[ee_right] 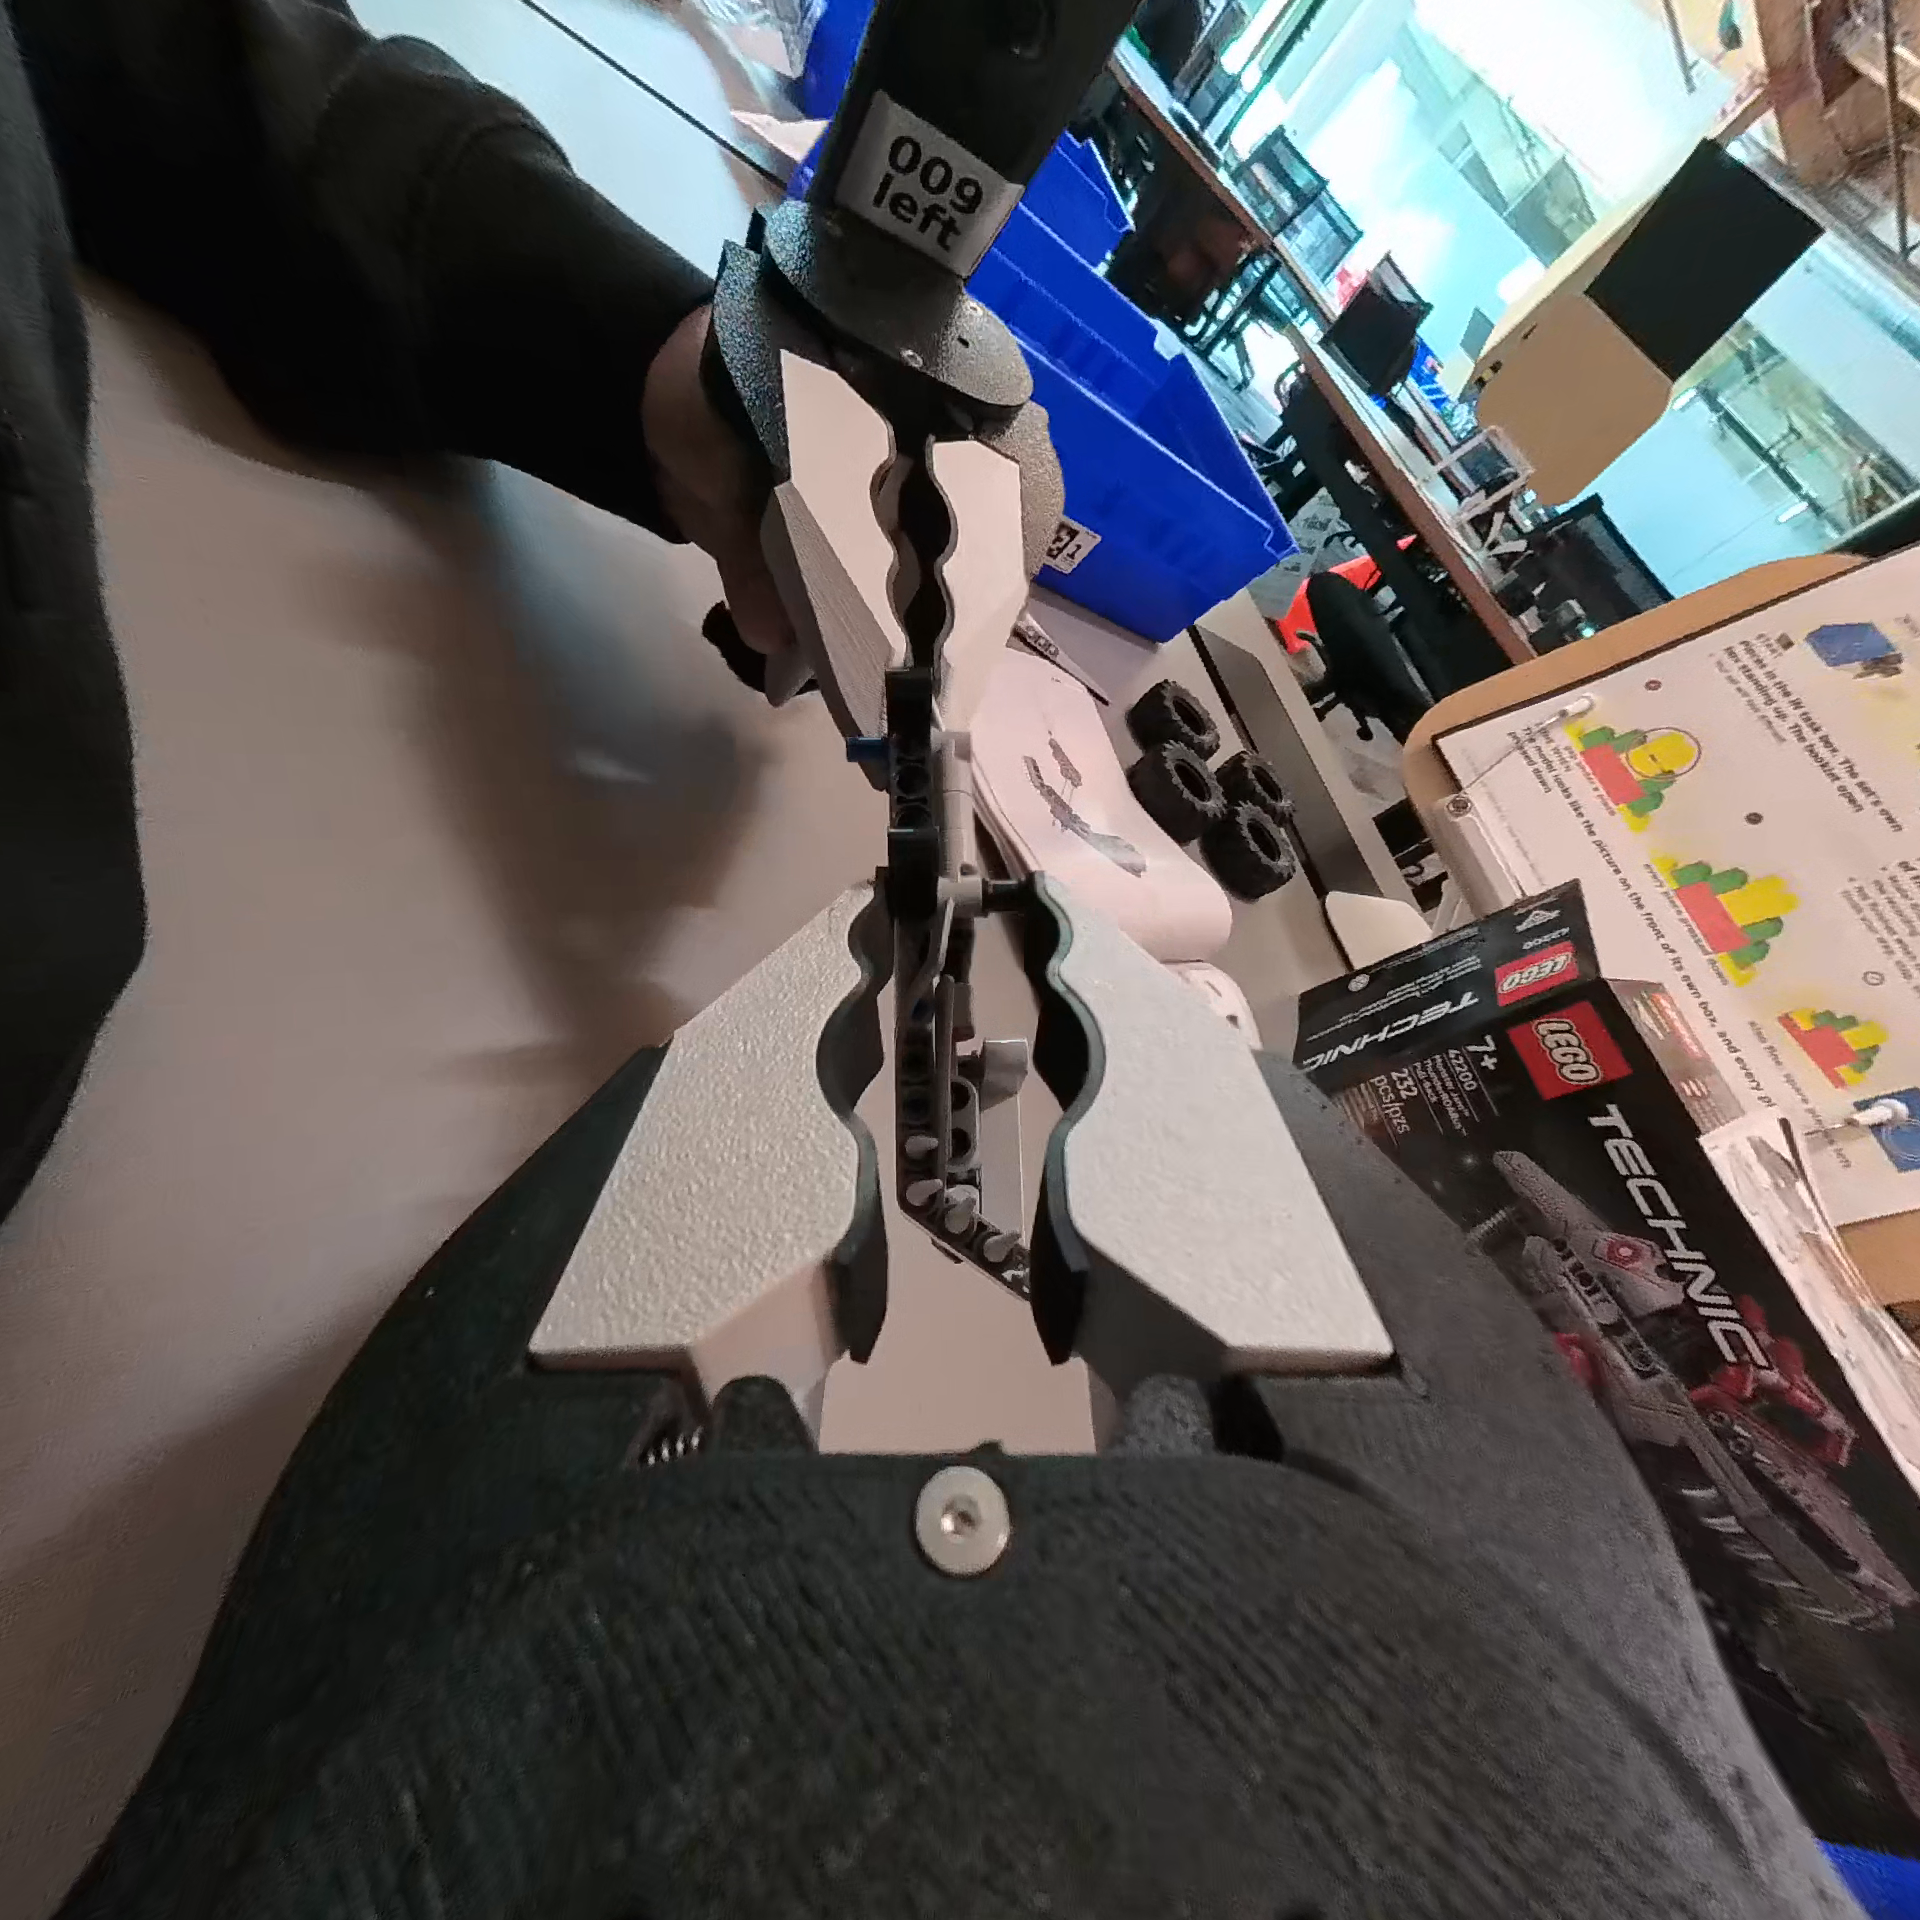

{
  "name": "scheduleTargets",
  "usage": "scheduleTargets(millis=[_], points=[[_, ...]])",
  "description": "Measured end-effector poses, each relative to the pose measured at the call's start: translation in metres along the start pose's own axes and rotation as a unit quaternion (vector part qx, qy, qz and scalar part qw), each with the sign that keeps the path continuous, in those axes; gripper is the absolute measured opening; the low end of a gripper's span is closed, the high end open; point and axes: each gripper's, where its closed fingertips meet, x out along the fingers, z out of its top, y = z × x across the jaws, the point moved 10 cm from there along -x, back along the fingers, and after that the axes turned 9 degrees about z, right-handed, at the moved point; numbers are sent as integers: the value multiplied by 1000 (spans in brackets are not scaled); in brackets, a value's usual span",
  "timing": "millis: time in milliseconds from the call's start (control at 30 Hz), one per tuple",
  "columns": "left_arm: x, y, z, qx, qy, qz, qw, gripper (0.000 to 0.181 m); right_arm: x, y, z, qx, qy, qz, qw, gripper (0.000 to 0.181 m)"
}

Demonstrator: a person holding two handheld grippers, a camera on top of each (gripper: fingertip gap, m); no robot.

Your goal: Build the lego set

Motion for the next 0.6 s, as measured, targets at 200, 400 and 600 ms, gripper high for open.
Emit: scheduleTargets(millis=[200, 400, 600], points=[[2, 2, -2, -20, 17, 6, 1000, 0, 3, 1, -9, 5, -13, -11, 1000, 25], [6, 11, -8, -132, 59, 9, 990, 0, 5, -3, -14, 95, -13, 30, 995, 50], [4, 16, -14, -212, 76, -24, 974, 0, 4, -10, -20, 162, 1, 58, 985, 41]])
